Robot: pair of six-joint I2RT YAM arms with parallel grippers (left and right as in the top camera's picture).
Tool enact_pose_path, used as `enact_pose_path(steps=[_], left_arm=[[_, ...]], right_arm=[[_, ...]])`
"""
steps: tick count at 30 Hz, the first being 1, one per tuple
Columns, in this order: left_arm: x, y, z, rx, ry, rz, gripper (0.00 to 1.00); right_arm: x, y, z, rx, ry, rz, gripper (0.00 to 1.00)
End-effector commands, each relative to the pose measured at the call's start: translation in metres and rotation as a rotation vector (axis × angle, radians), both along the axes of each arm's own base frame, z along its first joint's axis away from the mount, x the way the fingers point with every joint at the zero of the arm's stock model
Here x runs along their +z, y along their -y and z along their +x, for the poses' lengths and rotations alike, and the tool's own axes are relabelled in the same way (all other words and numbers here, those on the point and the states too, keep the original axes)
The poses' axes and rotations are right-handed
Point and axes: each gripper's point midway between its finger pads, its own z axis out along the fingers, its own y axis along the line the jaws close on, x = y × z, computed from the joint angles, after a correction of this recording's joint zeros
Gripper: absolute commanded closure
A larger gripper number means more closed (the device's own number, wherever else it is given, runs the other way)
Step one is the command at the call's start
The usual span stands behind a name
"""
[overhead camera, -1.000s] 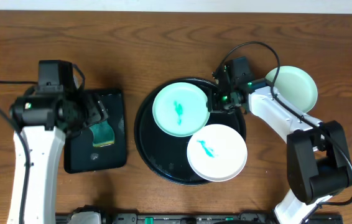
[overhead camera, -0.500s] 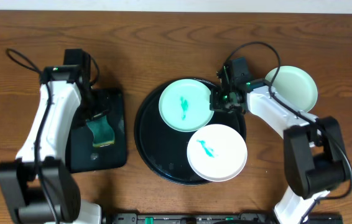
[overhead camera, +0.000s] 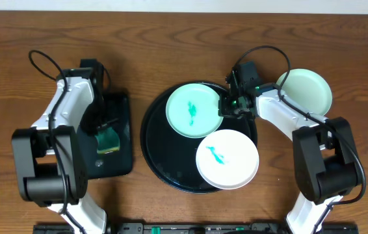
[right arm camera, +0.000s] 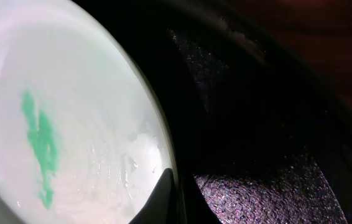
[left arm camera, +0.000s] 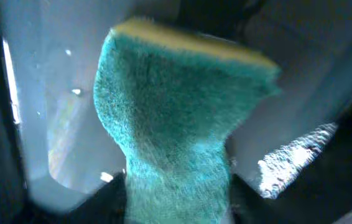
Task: Clean dirty plates on tray and stack at the side
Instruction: 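Grasp the green sponge with the left gripper and lift it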
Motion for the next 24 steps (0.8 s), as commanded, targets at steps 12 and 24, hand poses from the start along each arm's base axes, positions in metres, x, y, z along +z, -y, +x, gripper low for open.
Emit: enact_pose_path(steps=[12, 24], left_arm=[[-0.034, -0.002, -0.009, -0.038, 0.009, 0.002, 0.93], [0.082, -0.003, 0.017, -0.039, 0.400, 0.028, 0.93]], right_arm=[[-0.009, 0.005, -0.008, 0.005, -0.043, -0.027, 0.99], [-0.009, 0.005, -0.009, 0.006, -0.047, -0.028, 0.99]])
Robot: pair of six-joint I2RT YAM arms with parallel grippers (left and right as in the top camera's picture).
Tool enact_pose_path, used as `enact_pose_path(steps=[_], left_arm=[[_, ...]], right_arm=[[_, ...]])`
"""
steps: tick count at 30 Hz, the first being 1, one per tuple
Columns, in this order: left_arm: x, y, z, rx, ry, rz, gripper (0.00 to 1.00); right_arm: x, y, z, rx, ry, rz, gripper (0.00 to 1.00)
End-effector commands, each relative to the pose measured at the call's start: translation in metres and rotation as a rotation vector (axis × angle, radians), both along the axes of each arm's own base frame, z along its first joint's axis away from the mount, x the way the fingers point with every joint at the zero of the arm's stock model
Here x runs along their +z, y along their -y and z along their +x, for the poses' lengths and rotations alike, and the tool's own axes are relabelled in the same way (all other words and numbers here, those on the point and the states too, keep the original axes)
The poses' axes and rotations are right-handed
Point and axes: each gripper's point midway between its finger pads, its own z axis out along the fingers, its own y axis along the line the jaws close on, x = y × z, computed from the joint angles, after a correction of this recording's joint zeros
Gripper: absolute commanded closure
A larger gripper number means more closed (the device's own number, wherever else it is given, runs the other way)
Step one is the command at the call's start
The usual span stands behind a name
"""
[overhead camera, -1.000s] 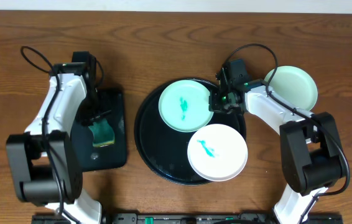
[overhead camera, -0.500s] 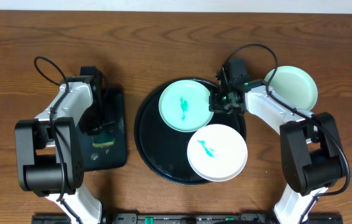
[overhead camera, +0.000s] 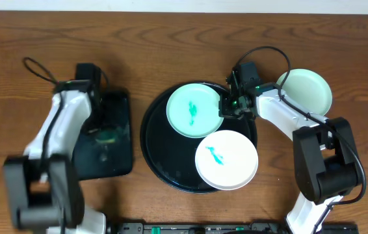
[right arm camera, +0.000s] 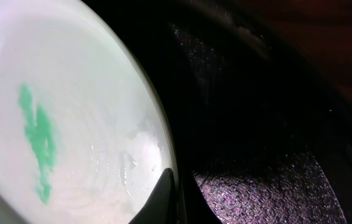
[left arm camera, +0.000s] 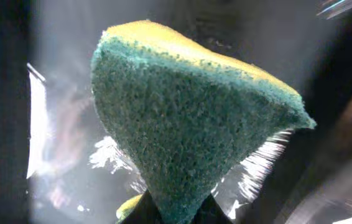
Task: Clean dirty plates on tray and stack at the side
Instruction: 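Grasp the green sponge with the left gripper and lift it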
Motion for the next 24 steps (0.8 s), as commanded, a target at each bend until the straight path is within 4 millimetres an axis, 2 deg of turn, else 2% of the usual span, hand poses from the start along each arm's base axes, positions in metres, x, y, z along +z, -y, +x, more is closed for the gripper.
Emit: enact_pose_path(steps=[1, 7, 13, 18, 24], left_arm=[[0.059, -0.002, 0.004, -0.006, 0.197, 0.014, 0.93], [0.135, -0.001, -0.013, -0.023, 0.450, 0.034, 0.93], [0.189, 0.001, -0.039, -0.064, 0.647, 0.066, 0.93], [0.213, 0.001, -0.054, -0.091, 0.739, 0.091, 0.93], [0.215, 0.001, -0.055, -0.095, 0.746, 0.093, 0.93]], right_arm=[[-0.008, 0.003, -0.005, 0.006, -0.026, -0.020, 0.99], [-0.008, 0.003, -0.005, 0.006, -0.026, -0.020, 0.99], [-0.008, 0.003, -0.005, 0.006, -0.026, -0.020, 0.99], [-0.008, 0.003, -0.005, 0.006, -0.026, -0.020, 0.99], [-0.008, 0.003, -0.005, 0.006, -0.026, -0.020, 0.99]])
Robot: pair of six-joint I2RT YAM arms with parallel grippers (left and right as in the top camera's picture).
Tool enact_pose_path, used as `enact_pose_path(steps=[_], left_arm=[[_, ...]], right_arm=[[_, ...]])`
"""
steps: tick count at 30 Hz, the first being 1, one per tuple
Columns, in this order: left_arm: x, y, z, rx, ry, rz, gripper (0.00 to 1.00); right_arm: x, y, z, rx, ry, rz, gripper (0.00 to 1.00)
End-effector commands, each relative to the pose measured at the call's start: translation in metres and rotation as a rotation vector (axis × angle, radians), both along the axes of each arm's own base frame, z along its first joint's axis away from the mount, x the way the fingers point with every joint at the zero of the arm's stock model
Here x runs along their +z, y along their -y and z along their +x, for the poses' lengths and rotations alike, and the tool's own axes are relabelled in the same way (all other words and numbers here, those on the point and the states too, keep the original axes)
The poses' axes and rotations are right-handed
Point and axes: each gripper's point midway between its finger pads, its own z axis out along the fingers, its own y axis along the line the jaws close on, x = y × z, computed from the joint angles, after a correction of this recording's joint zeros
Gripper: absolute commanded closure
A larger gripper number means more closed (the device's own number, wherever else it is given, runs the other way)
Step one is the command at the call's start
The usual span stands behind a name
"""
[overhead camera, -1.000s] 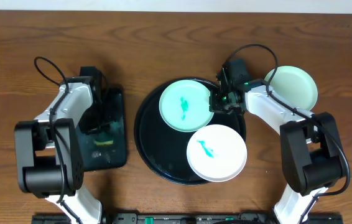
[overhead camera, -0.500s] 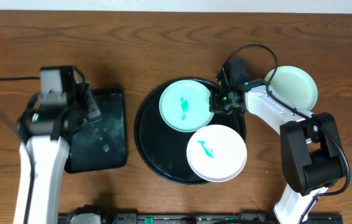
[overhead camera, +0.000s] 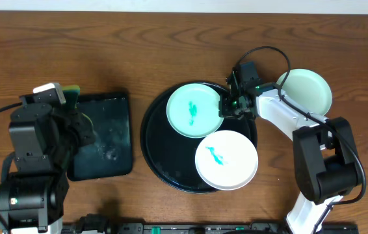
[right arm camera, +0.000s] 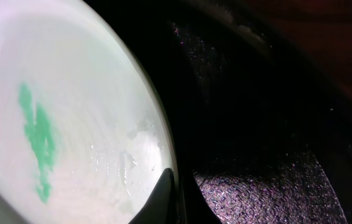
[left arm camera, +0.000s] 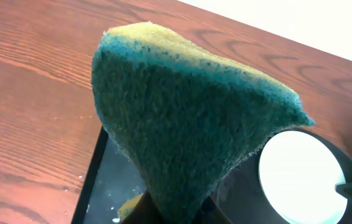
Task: Clean dirty plates on tray and stack at the side
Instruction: 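Grasp the green sponge with the left gripper and lift it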
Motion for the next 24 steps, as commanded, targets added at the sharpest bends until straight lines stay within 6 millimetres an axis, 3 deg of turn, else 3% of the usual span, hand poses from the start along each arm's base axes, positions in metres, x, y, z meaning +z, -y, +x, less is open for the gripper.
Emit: enact_pose_path(steps=[1, 8, 12, 19, 24], left_arm=[[0.001, -0.001, 0.002, -0.013, -0.001, 0.023, 0.93], [-0.003, -0.002, 0.004, -0.012, -0.017, 0.022, 0.93], [-0.019, -0.003, 0.014, -0.010, -0.081, 0.022, 0.93], [-0.097, -0.004, 0.048, 0.013, -0.364, -0.018, 0.93], [-0.178, 0.001, 0.058, 0.028, -0.640, -0.077, 0.93]], right_arm=[[-0.008, 0.003, -0.005, 0.006, -0.024, -0.019, 0.99], [-0.008, 0.003, -0.005, 0.006, -0.024, -0.019, 0.99], [-0.008, 0.003, -0.005, 0.006, -0.024, -0.019, 0.99], [-0.007, -0.001, -0.006, 0.013, -0.032, 0.003, 0.99], [-0.006, -0.004, -0.008, 0.020, -0.038, 0.023, 0.99]])
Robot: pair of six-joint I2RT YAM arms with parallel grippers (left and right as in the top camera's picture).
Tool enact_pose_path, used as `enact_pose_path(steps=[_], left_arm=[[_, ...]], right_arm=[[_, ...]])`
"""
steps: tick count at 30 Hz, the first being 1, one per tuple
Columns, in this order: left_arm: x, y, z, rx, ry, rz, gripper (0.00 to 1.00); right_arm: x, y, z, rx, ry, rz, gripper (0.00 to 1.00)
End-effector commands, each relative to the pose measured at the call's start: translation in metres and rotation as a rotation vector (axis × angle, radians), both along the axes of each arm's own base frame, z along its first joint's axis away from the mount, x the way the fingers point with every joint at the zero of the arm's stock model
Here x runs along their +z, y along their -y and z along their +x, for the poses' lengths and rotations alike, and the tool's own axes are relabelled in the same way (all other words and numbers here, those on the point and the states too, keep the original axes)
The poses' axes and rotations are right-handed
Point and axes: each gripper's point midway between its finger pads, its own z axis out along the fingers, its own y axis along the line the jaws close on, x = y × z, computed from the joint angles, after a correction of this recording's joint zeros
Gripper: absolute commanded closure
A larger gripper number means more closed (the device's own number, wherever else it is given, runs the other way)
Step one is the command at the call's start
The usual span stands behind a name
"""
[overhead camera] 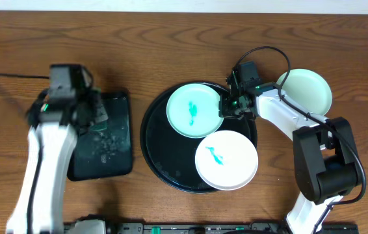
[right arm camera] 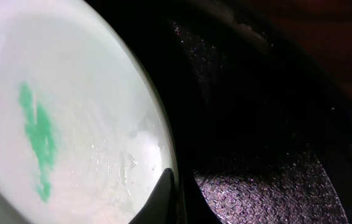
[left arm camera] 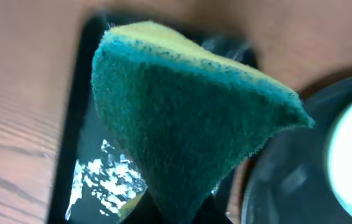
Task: Clean dirty plates on tray and stack at the side
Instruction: 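Grasp the green sponge with the left gripper and lift it, then scrub the tilted mint plate's face with the sponge in the left gripper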
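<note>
A round black tray [overhead camera: 155, 153] holds a pale green plate [overhead camera: 194, 109] and a white plate [overhead camera: 226, 158], each with a green smear. My right gripper [overhead camera: 225, 106] is shut on the pale green plate's right rim; the right wrist view shows the plate [right arm camera: 70, 112], its smear [right arm camera: 39, 137] and one finger [right arm camera: 163, 199] over the rim. My left gripper [overhead camera: 98, 112] is shut on a green and yellow sponge [left arm camera: 182, 112], held above the right side of a black rectangular tray [overhead camera: 103, 159]. The sponge fills most of the left wrist view.
A clean pale green plate [overhead camera: 304, 91] lies on the wooden table to the right of the round tray. The rectangular tray [left arm camera: 95, 168] is wet with droplets. The round tray's edge [left arm camera: 288, 186] shows close on the right in the left wrist view.
My left arm was raised high with the sponge near the rectangular tray's upper left corner. It is now lower, with the sponge over that tray's right side, nearer the round tray. The right gripper has not moved.
My left gripper held the sponge down in the wet rectangular tray at the two oldest moments. Then it held the sponge high above the table, and now holds it over the tray's right side. My right gripper stayed shut on the green plate's rim throughout.
</note>
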Motion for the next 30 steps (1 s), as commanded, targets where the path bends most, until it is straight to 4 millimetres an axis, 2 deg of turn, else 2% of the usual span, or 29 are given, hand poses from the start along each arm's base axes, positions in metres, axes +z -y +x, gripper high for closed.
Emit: enact_pose_path(steps=[1, 4, 6, 10, 14, 17, 20, 24, 30], left_arm=[[-0.044, 0.005, 0.000, 0.023, -0.153, -0.051, 0.93], [-0.082, 0.013, -0.005, 0.032, -0.284, -0.100, 0.93], [-0.095, 0.020, -0.009, 0.026, -0.334, -0.143, 0.92], [-0.094, 0.022, -0.010, 0.023, -0.333, -0.156, 0.93], [-0.074, 0.023, -0.007, 0.016, -0.270, -0.153, 0.93], [-0.049, 0.027, -0.005, -0.004, -0.189, -0.148, 0.93], [-0.020, 0.041, -0.002, -0.060, -0.085, -0.143, 0.92], [0.012, 0.080, 0.001, -0.199, 0.014, -0.174, 0.93], [0.031, 0.148, 0.012, -0.368, 0.057, -0.194, 0.93]], right_arm=[[-0.006, -0.004, -0.007, 0.020, -0.036, 0.020, 0.99], [-0.006, -0.004, -0.009, 0.020, -0.041, 0.018, 0.99], [-0.006, -0.003, -0.009, 0.020, -0.045, 0.017, 0.99], [-0.007, -0.003, -0.010, 0.021, -0.049, 0.016, 0.99], [-0.007, -0.003, -0.010, 0.026, -0.047, 0.015, 0.99], [-0.007, -0.003, -0.010, 0.026, -0.046, 0.015, 0.99], [-0.007, -0.003, -0.010, 0.027, -0.045, 0.014, 0.99], [-0.006, -0.003, -0.009, 0.037, -0.037, 0.014, 0.99], [-0.006, -0.003, -0.009, 0.036, -0.035, 0.015, 0.99]])
